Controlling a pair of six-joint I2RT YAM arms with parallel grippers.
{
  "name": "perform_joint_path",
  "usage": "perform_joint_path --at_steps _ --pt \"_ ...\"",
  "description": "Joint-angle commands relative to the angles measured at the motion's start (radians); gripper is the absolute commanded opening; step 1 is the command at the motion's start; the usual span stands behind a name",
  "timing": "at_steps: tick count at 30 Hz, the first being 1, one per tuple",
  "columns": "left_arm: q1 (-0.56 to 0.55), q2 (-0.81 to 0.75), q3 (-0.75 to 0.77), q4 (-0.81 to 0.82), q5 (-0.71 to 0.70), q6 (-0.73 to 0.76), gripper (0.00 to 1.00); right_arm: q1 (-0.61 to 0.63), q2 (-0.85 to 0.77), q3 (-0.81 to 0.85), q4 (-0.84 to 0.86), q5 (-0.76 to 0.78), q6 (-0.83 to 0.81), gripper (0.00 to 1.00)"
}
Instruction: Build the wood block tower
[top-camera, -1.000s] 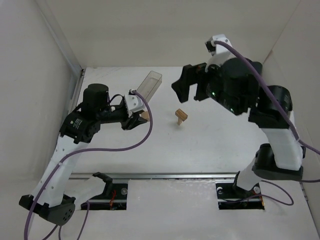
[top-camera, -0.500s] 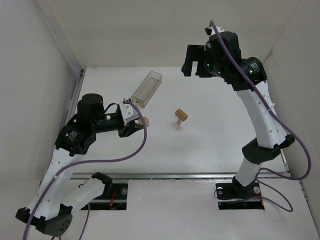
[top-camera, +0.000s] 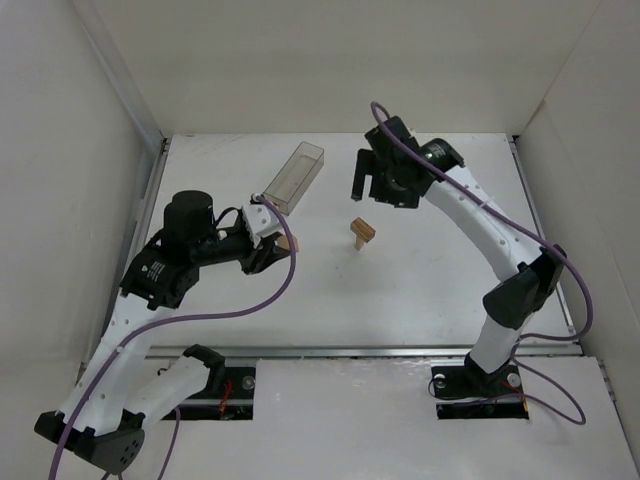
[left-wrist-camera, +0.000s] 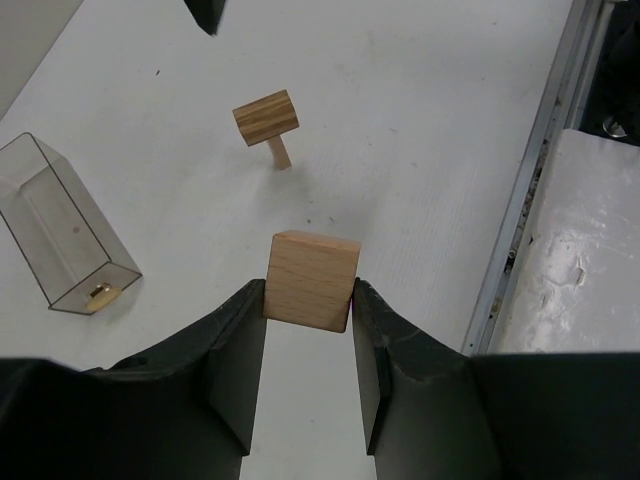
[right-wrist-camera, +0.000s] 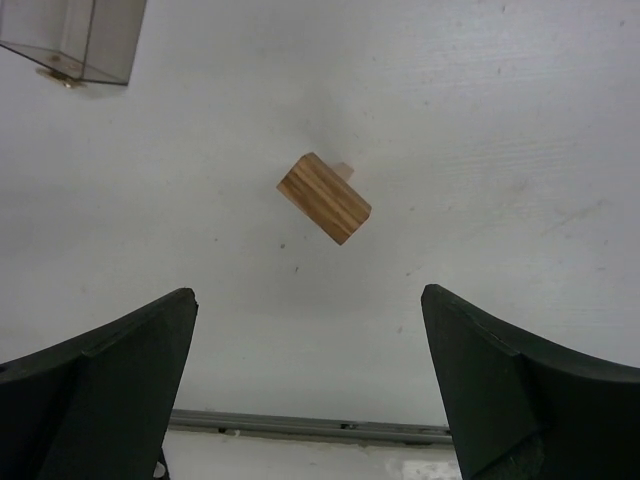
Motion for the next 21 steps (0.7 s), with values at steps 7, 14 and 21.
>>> perform_joint_path --at_steps 7,14,21 --pt "0.005 -0.014 -0.052 0.070 -0.048 0.045 0.10 0.083 -0.179 -0.311 0.220 0.073 0.310 1.00" --pt "0.005 -0.023 -0.101 0.114 -0.027 0.023 0.10 0.222 -0.273 -0.540 0.347 0.285 0.525 0.98" --pt "0.005 -0.054 -0.150 0.160 -0.057 -0.035 0.10 0.433 -0.402 -0.865 0.647 0.521 0.530 0.94"
